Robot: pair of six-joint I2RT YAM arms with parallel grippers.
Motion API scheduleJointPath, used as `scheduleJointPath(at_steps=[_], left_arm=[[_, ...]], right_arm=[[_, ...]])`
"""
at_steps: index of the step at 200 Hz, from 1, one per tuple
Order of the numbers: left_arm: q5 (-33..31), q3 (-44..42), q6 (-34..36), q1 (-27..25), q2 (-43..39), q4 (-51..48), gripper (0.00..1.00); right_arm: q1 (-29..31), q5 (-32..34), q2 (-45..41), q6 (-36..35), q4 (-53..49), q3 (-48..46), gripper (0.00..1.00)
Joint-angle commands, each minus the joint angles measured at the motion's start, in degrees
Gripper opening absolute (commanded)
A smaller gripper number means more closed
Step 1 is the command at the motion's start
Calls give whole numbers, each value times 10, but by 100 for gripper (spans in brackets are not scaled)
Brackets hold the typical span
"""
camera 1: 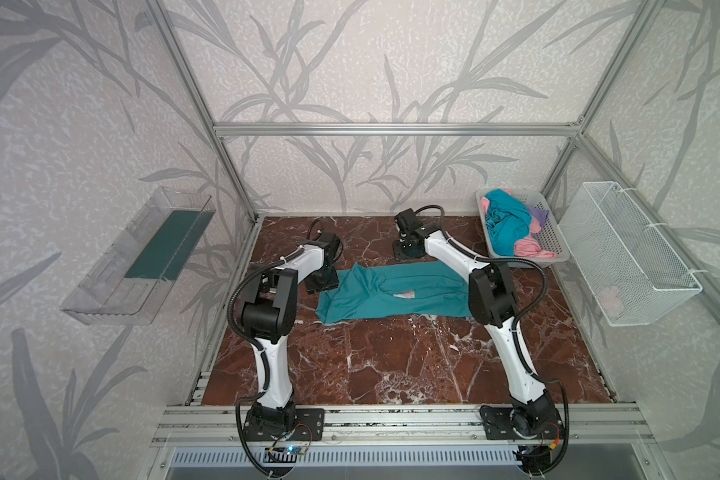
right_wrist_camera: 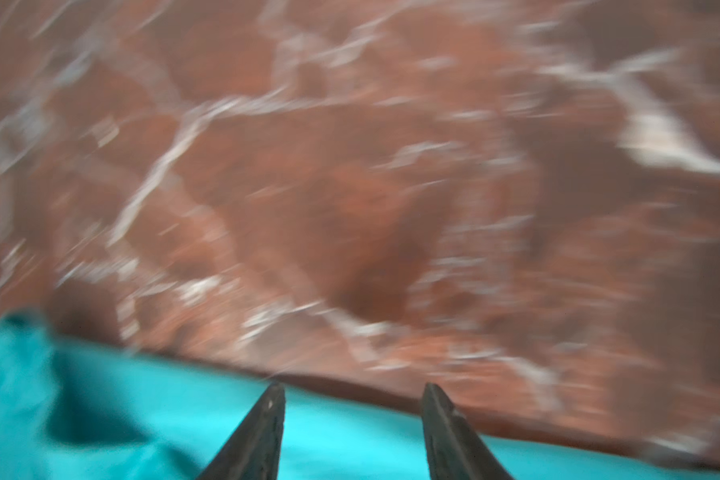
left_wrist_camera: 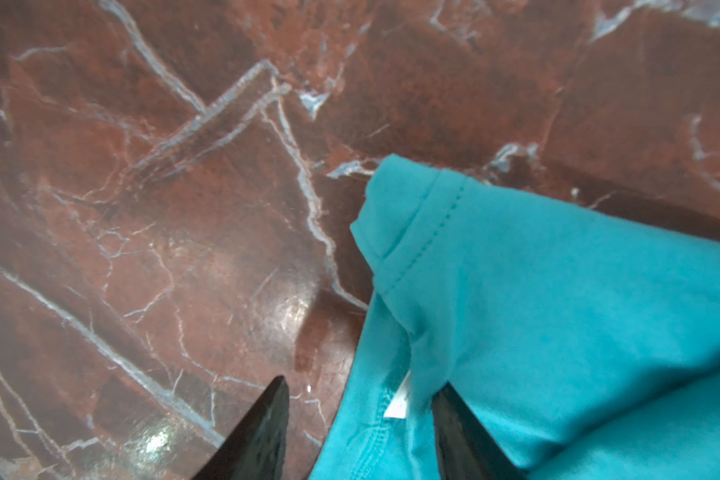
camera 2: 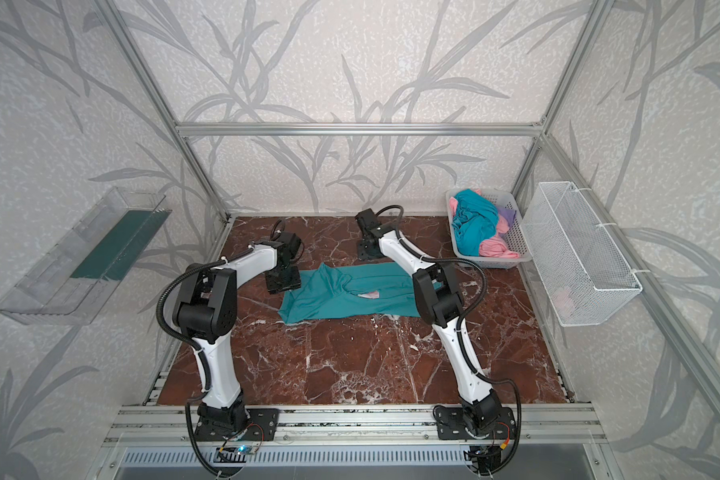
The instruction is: Fold and stack the t-shirts
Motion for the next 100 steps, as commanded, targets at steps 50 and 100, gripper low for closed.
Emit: scheduleJointPath(at_steps=[50, 100], left_arm=[[9, -91, -36, -12, -152, -33, 55], [43, -173, -71, -45, -232, -13, 56]], right_arm=[[42, -66, -192, 23, 93, -238, 54], [100, -133, -268, -31, 153, -375, 50]])
